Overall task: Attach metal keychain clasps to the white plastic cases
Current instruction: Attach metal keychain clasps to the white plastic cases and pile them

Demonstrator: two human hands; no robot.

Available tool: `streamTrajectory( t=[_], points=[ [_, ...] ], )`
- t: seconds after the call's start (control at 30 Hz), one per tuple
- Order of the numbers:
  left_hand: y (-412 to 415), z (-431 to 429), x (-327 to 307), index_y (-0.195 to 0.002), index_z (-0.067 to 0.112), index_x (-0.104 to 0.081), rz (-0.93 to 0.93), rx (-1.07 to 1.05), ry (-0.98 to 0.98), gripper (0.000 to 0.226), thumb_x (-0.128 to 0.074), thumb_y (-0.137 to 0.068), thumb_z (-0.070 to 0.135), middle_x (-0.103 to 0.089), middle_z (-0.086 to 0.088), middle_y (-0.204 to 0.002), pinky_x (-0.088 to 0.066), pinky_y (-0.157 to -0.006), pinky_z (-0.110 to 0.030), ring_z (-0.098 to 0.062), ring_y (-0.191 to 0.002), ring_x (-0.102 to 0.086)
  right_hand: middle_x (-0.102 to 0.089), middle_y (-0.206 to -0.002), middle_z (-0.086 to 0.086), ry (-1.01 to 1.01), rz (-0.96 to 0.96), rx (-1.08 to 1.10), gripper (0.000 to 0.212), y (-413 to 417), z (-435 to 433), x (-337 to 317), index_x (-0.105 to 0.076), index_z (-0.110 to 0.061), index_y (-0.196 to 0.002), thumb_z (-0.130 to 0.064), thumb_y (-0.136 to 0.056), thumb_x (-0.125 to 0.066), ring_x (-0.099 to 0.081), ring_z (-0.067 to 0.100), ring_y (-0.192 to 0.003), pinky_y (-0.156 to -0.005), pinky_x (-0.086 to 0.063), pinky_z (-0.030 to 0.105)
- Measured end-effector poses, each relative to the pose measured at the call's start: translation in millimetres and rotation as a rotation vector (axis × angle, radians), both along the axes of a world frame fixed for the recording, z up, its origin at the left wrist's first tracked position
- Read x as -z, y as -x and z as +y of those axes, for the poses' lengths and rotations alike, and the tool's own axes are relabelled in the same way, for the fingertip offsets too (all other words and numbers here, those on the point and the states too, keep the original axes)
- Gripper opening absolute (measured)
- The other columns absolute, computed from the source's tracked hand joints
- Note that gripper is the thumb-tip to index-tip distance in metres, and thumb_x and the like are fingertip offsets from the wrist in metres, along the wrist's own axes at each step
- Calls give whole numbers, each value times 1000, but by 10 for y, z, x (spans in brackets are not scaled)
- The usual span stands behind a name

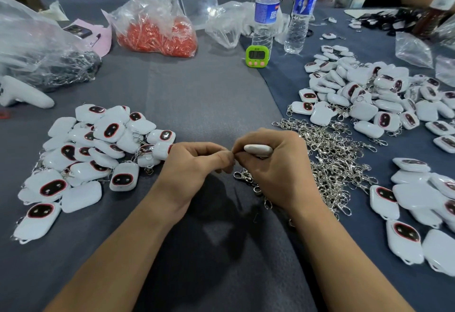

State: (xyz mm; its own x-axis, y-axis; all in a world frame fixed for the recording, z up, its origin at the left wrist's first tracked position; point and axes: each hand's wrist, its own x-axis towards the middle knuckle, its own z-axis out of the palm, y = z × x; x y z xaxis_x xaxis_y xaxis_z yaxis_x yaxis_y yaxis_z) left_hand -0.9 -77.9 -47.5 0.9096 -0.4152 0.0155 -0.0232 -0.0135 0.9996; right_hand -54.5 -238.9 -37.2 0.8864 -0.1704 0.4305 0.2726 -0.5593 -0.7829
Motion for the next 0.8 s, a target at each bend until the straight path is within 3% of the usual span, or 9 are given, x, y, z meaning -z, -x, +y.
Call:
streamTrajectory(
  t=[0.1, 0.2, 0.3, 0.5, 0.8],
  points=[
    [12, -3, -2, -72, 9, -80, 11, -17, -19, 12, -74, -82, 5, -73, -12, -71, -53, -72, -21, -14, -69, -66, -72, -75, -12, 59, -18, -10, 19, 2, -17, -4, -77, -23, -73, -4, -77, -77, -69, 11, -73, -67, -53, 33],
    [4, 12, -13, -70, 10, -79, 1, 6, -41, 17, -73, -84, 2, -72, -8, -68, -51, -69, -17, -12, -67, -65, -72, -75, -13, 69, -22, -18, 17, 3, -22, 5, -77, -24, -74, -7, -77, -77, -69, 10, -73, -66, -53, 30],
    [-6, 17, -29, -66, 14, -78, 22, 15, 15, 13, -75, -76, 6, -69, -6, -65, -50, -68, -17, -11, -64, -62, -74, -73, -11, -25, 19, 0, 15, -3, 12, 25, -78, -25, -76, -10, -78, -78, -71, 8, -71, -63, -52, 22],
    [8, 6, -14, -65, 16, -78, 12, 3, 110, 12, -72, -70, 7, -69, -4, -63, -51, -66, -16, -9, -62, -63, -72, -65, 0, -203, 136, -16, 15, -25, 30, 11, -79, -23, -72, -10, -77, -75, -68, 18, -62, -55, -52, 27],
    [9, 39, -15, -73, 18, -81, -111, -18, 47, 22, -77, -74, -3, -75, -8, -74, -58, -71, -24, -16, -71, -70, -69, -63, 6, -347, 187, -66, 23, -24, 71, -33, -77, -16, -68, 3, -79, -73, -55, 7, -55, -49, -44, 20]
  ],
)
